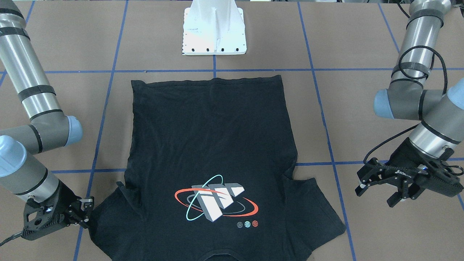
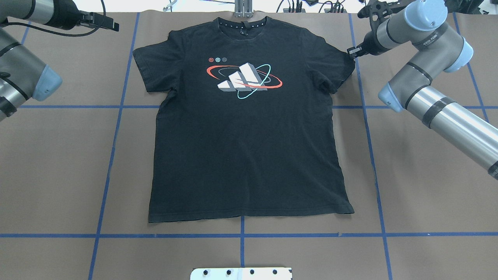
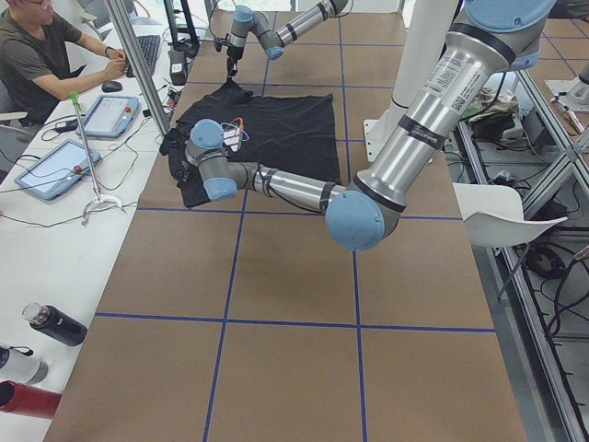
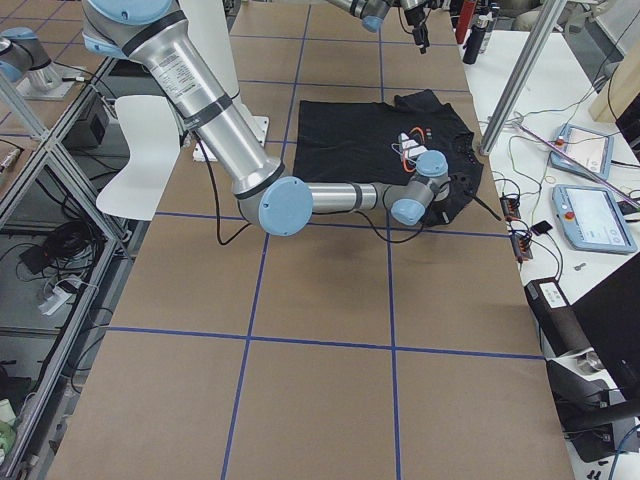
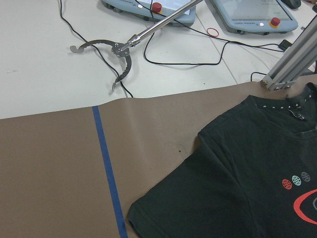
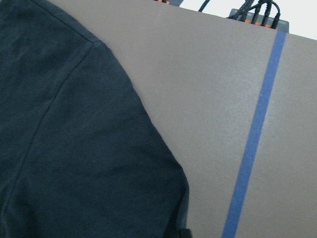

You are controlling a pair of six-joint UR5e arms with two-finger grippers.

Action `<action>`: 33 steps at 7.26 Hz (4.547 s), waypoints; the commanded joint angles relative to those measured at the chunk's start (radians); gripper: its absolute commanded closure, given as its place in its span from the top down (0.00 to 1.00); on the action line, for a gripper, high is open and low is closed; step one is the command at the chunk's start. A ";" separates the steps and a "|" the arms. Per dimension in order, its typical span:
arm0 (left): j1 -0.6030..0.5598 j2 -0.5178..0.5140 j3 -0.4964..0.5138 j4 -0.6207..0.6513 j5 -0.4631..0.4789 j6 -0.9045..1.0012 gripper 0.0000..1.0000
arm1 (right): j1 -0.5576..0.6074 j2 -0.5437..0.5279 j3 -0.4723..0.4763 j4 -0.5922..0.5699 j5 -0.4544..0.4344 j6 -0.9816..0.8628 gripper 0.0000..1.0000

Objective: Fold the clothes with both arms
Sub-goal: 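Move the right gripper toward the sleeve nearest it, then grasp the sleeve with the right gripper and fold it inward onto the shirt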

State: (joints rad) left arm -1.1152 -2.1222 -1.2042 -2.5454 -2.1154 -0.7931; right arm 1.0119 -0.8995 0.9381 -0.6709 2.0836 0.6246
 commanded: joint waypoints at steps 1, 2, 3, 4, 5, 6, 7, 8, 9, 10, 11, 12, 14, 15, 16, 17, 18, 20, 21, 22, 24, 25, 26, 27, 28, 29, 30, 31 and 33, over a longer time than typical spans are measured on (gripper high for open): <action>-0.002 0.002 0.002 0.001 0.000 0.002 0.99 | -0.006 0.014 0.074 -0.006 0.058 0.105 0.00; -0.002 0.002 0.003 0.001 0.000 0.002 0.99 | -0.010 0.046 0.074 -0.025 0.056 0.128 0.00; -0.002 0.002 0.005 0.001 0.000 0.002 0.99 | -0.025 0.085 0.070 -0.074 0.047 0.127 0.00; 0.000 0.002 0.005 0.001 0.000 0.002 0.99 | -0.045 0.132 0.059 -0.123 0.023 0.127 0.00; -0.002 0.002 0.006 0.001 0.000 0.002 0.99 | -0.083 0.186 0.021 -0.142 -0.046 0.129 0.00; -0.002 0.002 0.006 0.001 0.000 0.003 0.99 | -0.131 0.273 -0.061 -0.144 -0.133 0.151 0.00; -0.002 0.002 0.006 0.001 0.000 0.002 0.99 | -0.159 0.325 -0.126 -0.145 -0.198 0.187 0.00; -0.002 0.002 0.006 0.001 0.000 0.003 0.99 | -0.165 0.347 -0.181 -0.144 -0.250 0.187 0.00; -0.002 0.002 0.006 -0.001 0.000 0.002 0.99 | -0.174 0.406 -0.274 -0.144 -0.304 0.187 0.00; -0.002 0.002 0.003 -0.001 0.000 0.002 0.99 | -0.182 0.422 -0.298 -0.144 -0.325 0.187 0.00; -0.002 0.002 0.003 -0.001 0.000 0.000 0.99 | -0.188 0.427 -0.298 -0.144 -0.330 0.188 0.00; -0.002 0.002 0.003 -0.001 0.000 0.002 0.99 | -0.190 0.436 -0.298 -0.144 -0.330 0.188 0.00; 0.000 0.001 0.005 -0.001 0.002 0.002 0.99 | -0.193 0.441 -0.294 -0.136 -0.355 0.251 0.16; 0.000 0.001 0.008 -0.001 0.003 0.002 0.99 | -0.193 0.444 -0.276 -0.134 -0.353 0.289 0.98; 0.000 -0.001 0.011 -0.001 0.005 0.002 0.99 | -0.191 0.441 -0.254 -0.134 -0.329 0.305 0.99; 0.002 -0.010 0.029 -0.004 0.006 0.002 0.99 | -0.184 0.429 -0.211 -0.134 -0.279 0.335 0.99; 0.003 -0.024 0.063 -0.031 0.033 0.000 0.99 | -0.171 0.397 -0.138 -0.137 -0.236 0.386 0.99; 0.091 -0.080 0.168 -0.122 0.211 -0.145 0.99 | -0.161 0.270 0.085 -0.147 -0.180 0.542 0.99; 0.124 -0.088 0.199 -0.124 0.285 -0.153 0.99 | -0.151 0.201 0.182 -0.166 -0.145 0.544 0.99; 0.129 -0.091 0.230 -0.124 0.294 -0.155 0.94 | -0.148 0.170 0.250 -0.218 -0.131 0.544 0.99; 0.165 -0.143 0.328 -0.127 0.378 -0.161 0.79 | -0.141 0.096 0.344 -0.223 -0.107 0.544 0.99; 0.167 -0.150 0.337 -0.127 0.379 -0.163 0.69 | -0.138 0.044 0.399 -0.223 -0.099 0.544 0.99; 0.167 -0.151 0.356 -0.128 0.380 -0.163 0.59 | -0.136 0.021 0.428 -0.225 -0.097 0.544 0.99; 0.167 -0.163 0.389 -0.151 0.380 -0.163 0.56 | -0.138 0.020 0.429 -0.231 -0.097 0.543 0.99; 0.170 -0.171 0.426 -0.177 0.380 -0.163 0.55 | -0.138 0.019 0.429 -0.231 -0.099 0.541 0.99; 0.182 -0.171 0.434 -0.182 0.383 -0.161 0.55 | -0.138 0.019 0.427 -0.231 -0.099 0.541 0.99; 0.189 -0.171 0.443 -0.183 0.388 -0.163 0.55 | -0.139 0.019 0.426 -0.231 -0.102 0.540 0.99; 0.192 -0.171 0.446 -0.184 0.388 -0.163 0.55 | -0.139 0.019 0.424 -0.231 -0.105 0.535 0.99; 0.196 -0.174 0.452 -0.184 0.388 -0.163 0.52 | -0.139 0.020 0.421 -0.231 -0.106 0.532 0.99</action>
State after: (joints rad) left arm -0.9211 -2.2947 -0.7567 -2.7287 -1.7275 -0.9556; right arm 0.8730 -0.8802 1.3604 -0.9020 1.9790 1.1583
